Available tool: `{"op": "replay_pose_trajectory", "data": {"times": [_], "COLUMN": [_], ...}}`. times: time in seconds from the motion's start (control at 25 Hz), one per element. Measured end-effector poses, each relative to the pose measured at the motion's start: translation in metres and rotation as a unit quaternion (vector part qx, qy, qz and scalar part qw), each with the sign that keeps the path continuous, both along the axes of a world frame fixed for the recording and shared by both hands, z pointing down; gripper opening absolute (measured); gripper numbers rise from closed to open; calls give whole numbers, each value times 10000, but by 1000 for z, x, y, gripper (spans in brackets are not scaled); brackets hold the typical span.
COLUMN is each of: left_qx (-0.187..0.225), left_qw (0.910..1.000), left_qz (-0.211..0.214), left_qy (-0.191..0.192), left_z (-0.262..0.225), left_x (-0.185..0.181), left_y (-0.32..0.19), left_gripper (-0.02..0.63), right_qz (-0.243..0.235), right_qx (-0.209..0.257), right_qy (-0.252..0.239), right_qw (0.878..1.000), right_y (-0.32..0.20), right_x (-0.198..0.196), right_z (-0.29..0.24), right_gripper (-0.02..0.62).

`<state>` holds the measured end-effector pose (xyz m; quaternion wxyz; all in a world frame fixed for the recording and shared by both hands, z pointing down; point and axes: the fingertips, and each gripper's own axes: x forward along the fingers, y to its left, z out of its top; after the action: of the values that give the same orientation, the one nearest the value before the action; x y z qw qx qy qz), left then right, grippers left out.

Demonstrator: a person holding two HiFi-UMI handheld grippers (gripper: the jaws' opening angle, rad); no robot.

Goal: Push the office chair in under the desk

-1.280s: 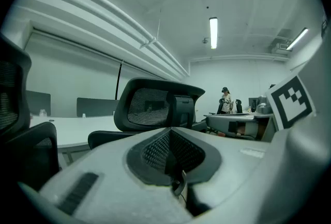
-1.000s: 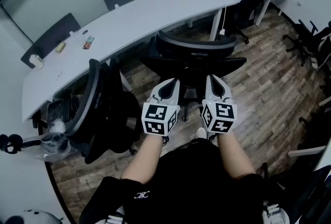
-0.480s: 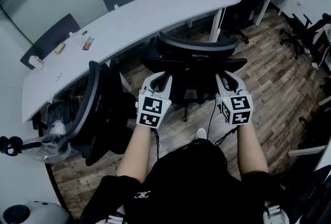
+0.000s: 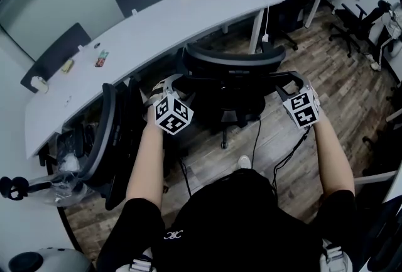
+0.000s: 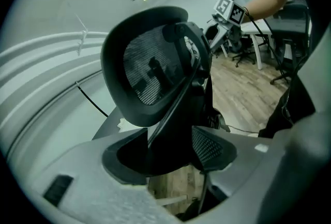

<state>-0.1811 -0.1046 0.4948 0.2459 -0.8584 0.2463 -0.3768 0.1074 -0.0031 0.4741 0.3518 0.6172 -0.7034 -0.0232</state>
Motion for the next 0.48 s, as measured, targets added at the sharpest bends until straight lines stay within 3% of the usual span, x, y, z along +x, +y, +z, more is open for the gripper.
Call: {"op": "replay_pose_trajectory", "data": {"times": [0.16, 0.28, 0.4, 0.48], "left_qx": [37, 102, 303, 306], "left_qw": [9989, 9981, 9983, 9986], "left_qz": [73, 131, 58, 93], "left_qy": [-472, -595, -497, -419], "left_z": [18, 23, 19, 17], "left_x": [4, 11, 12, 13], "left_y": [-17, -24, -32, -33], "left_gripper": [316, 320, 248, 244], "right_qz": [-6, 41, 52, 90], "right_qx": [-409, -555, -478, -512], "right_qy": [595, 701, 794, 787], "right_qw": [9974, 9960, 9957, 9955], "right_y": [-13, -19, -24, -25], "right_x": [21, 28, 31, 33], "right_z": [15, 23, 24, 25], "right_gripper": [282, 282, 262, 262]}}
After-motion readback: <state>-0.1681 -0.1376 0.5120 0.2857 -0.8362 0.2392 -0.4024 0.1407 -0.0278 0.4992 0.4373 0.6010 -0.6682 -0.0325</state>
